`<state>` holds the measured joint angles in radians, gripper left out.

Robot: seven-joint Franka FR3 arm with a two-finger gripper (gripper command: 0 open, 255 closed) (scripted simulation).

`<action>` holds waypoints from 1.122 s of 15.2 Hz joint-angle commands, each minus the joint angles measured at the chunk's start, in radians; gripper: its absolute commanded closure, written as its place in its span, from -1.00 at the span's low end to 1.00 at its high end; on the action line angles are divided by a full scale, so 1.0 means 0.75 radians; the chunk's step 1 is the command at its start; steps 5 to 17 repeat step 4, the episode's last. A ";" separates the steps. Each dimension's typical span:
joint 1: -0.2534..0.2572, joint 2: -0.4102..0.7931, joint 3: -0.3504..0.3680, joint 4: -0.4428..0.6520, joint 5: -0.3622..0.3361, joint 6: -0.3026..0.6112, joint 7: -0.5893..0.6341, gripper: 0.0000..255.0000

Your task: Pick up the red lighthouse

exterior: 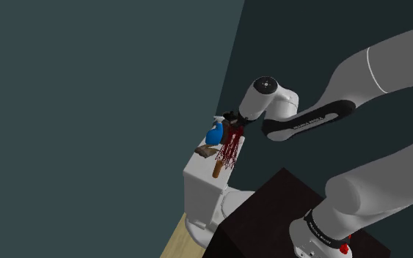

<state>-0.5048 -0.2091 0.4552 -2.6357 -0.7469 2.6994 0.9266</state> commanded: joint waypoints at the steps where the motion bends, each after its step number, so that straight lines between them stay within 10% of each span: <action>1: 0.026 -0.035 -0.020 0.002 0.072 -0.023 -0.068 1.00; 17: 0.043 -0.054 -0.032 0.004 0.107 -0.038 -0.101 1.00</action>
